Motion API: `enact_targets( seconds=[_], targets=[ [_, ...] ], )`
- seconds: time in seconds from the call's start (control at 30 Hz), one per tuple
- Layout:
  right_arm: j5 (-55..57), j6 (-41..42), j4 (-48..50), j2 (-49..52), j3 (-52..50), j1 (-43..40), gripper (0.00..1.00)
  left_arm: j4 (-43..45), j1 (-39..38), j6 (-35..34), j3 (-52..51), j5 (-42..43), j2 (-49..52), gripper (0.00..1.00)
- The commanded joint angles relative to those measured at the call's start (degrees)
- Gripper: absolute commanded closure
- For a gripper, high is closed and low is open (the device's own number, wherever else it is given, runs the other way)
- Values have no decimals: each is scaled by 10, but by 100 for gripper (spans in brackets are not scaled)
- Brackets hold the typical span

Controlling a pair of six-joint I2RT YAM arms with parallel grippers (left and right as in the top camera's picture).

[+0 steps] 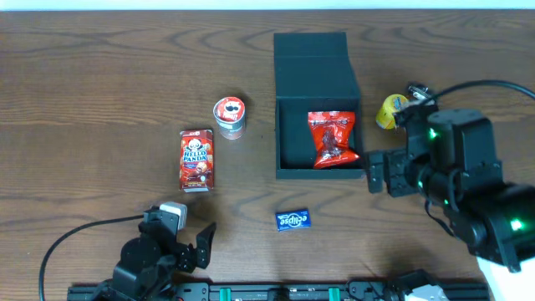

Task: Pack container
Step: 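Open the right gripper and withdraw it to the right, then reach the left gripper to the red Pringles can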

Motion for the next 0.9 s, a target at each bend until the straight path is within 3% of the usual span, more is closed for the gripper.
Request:
enact_targets(
  seconds=[0.0, 0.23, 0.5, 0.7, 0.87],
  targets=[
    [32, -9, -16, -8, 1, 2, 1, 31, 1, 22, 26, -7, 38, 5],
    [34, -9, -31, -8, 0, 2, 1, 158, 0, 28, 74, -13, 254, 5],
    [35, -9, -37, -8, 0, 2, 1, 323, 0, -27, 120, 0, 526, 5],
    [54, -9, -57, -8, 0, 2, 1, 358, 0, -26, 120, 24, 606, 5],
    [55, -9, -59, -8, 0, 2, 1, 438, 0, -2, 120, 5, 635, 5]
  ],
)
